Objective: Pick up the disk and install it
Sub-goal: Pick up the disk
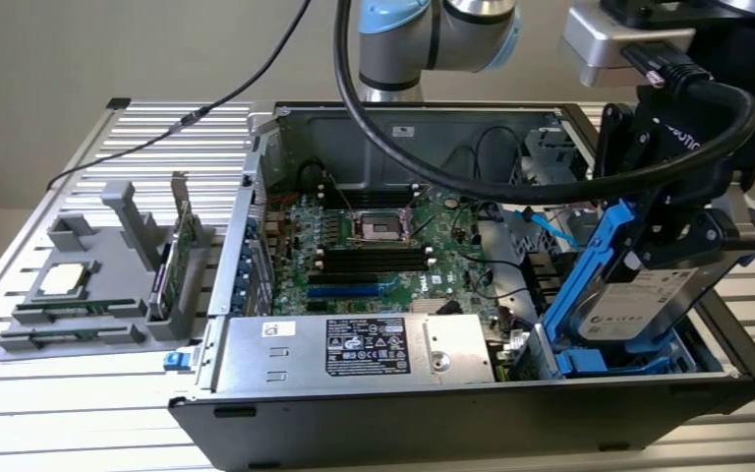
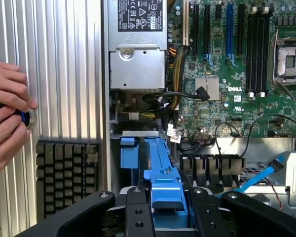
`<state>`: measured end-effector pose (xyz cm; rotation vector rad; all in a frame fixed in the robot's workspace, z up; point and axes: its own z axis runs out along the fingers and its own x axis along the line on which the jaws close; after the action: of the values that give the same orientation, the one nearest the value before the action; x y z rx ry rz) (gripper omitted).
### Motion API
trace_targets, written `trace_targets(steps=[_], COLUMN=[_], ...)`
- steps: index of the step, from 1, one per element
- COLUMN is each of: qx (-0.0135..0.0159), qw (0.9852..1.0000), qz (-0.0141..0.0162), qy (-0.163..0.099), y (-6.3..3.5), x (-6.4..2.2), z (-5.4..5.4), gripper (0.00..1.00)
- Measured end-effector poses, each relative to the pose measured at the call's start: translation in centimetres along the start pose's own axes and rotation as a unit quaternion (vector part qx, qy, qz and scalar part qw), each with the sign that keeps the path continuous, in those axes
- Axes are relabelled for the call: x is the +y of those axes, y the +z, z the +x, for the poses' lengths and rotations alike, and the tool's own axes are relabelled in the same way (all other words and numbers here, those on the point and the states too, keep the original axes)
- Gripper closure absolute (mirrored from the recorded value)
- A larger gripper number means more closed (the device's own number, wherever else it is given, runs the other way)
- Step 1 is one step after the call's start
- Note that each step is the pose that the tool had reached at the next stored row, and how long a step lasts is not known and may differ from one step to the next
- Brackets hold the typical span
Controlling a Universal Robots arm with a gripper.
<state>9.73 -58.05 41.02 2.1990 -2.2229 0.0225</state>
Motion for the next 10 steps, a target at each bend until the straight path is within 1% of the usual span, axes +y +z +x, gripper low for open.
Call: trace_targets(steps=[10], qx=[0.0005], qw=[1.0], qz=[0.0], qy=[0.0], y=[0.42], x=[0.0], z=[-0.17], gripper=[0.67])
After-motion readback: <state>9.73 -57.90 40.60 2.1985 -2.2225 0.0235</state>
